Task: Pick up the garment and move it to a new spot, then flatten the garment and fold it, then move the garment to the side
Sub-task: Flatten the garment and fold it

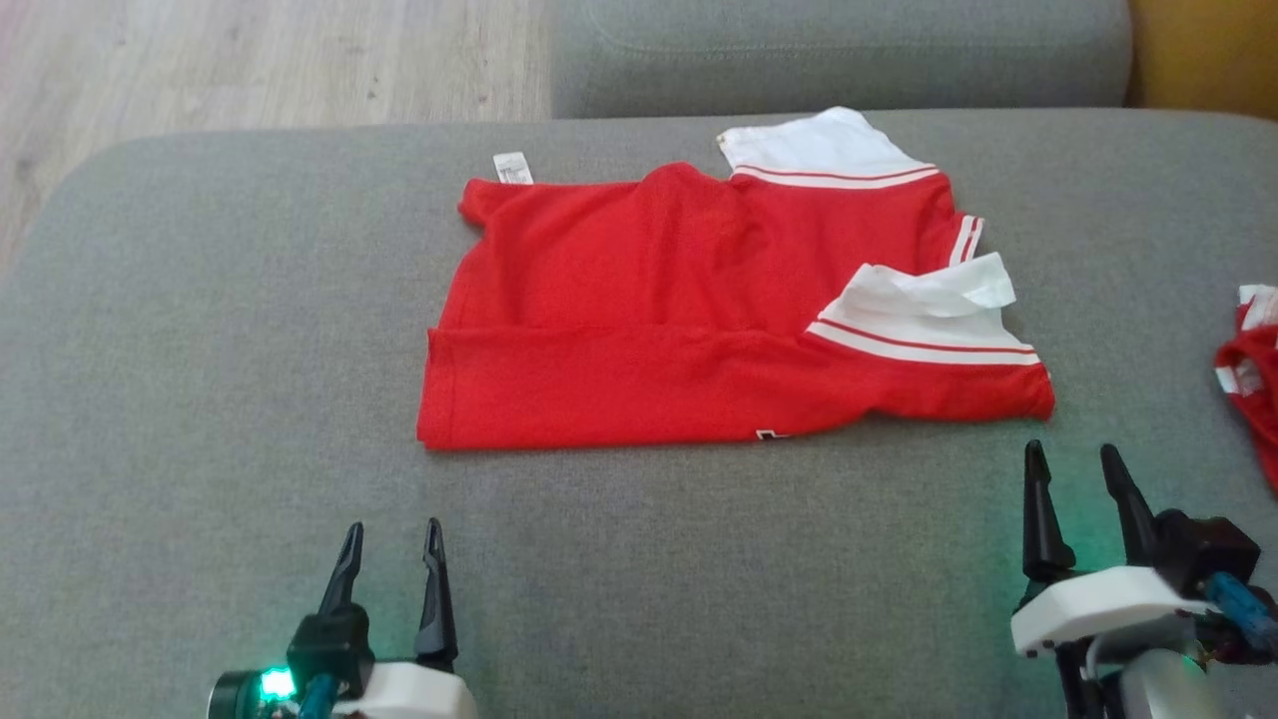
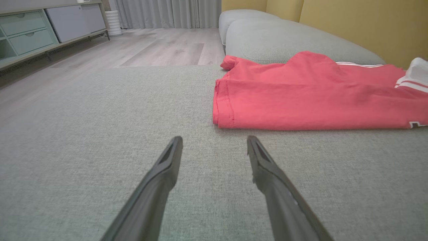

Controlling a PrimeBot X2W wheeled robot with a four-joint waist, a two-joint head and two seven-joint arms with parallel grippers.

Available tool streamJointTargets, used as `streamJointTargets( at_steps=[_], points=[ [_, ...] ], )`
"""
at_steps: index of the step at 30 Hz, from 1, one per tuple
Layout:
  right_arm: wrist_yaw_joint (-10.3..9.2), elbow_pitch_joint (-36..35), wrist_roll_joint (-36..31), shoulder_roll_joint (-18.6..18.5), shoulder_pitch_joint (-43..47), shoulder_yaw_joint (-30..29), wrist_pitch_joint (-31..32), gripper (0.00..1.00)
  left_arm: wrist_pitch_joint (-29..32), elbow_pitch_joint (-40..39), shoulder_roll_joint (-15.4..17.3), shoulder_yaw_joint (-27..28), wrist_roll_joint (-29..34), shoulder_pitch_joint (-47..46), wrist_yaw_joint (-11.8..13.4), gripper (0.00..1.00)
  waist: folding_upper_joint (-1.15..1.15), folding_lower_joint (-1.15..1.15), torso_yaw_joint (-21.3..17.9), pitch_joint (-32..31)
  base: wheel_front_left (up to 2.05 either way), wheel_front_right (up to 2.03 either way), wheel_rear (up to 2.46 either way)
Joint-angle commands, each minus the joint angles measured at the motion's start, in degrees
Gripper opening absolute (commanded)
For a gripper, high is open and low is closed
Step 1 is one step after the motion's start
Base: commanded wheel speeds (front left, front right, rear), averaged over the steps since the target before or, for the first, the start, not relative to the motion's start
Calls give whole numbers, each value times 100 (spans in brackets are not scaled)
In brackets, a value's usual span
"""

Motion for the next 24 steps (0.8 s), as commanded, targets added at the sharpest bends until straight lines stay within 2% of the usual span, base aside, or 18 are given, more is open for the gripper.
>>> streamJointTargets(
  at_steps=[1,14,21,24],
  points=[
    [-5,-163,46,-29,-243,170,-63,100,-30,-194,51,146,-28,-256,-38,100,0,0,-18,113,0,0,0],
    [-5,-243,13,-28,-1002,201,-63,100,-30,198,51,304,-270,-1509,-411,100,0,0,-93,1116,0,0,0],
    [-5,-225,41,-28,-1339,84,-63,100,-30,999,51,298,-487,-1957,-455,100,0,0,-174,1512,0,0,0],
    [-5,-114,13,-28,-1431,-54,-63,100,-30,1342,51,129,-605,-2061,-586,100,0,0,-181,1553,0,0,0]
  ],
)
